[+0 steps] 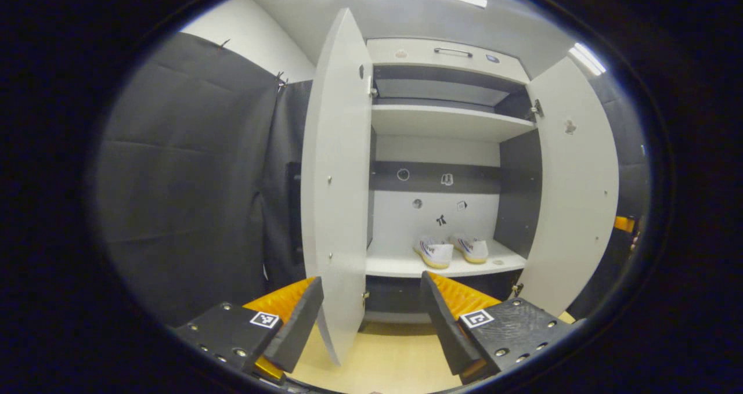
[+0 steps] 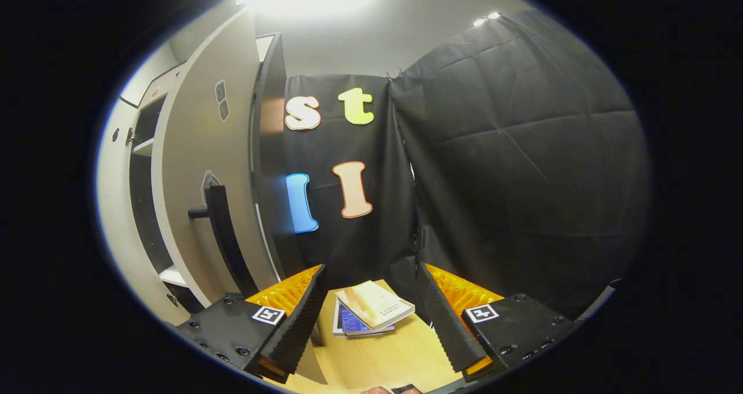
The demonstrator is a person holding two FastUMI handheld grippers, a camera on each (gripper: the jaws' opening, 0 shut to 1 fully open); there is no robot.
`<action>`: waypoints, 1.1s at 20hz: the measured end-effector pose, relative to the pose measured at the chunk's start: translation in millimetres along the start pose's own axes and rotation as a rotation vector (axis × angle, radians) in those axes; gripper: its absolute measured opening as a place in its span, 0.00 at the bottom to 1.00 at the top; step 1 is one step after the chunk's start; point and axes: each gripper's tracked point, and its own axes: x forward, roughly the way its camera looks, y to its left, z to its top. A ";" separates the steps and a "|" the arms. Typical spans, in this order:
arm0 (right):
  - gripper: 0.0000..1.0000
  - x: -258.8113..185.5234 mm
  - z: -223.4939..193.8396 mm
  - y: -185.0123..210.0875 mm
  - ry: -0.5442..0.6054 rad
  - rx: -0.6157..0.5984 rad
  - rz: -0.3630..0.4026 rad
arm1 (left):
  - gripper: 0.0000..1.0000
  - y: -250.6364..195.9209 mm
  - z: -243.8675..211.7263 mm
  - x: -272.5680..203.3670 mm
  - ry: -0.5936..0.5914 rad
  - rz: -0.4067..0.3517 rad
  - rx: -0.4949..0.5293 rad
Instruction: Grab one shoe with the right hand and put it into the shoe cabinet, grab the other shoe with the left hand and put it into the shoe cabinet; then close the right door with the right hand and the left door with the left hand.
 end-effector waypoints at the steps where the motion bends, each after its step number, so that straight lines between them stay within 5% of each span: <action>1: 0.93 4.0 5.4 0.6 -0.004 -0.007 0.007 | 0.95 1.7 -7.6 -4.9 0.010 -0.003 -0.010; 8: 0.97 20.3 32.7 10.8 -0.004 -0.115 0.073 | 0.94 0.6 -24.7 -12.6 0.040 -0.048 -0.118; 14: 0.97 23.0 24.8 52.7 0.043 -0.077 0.193 | 0.94 -6.2 -25.4 -11.6 0.050 -0.086 -0.125; 22: 0.90 9.4 30.6 59.6 0.017 -0.123 0.144 | 0.96 -7.0 -41.7 -17.5 0.107 -0.140 -0.144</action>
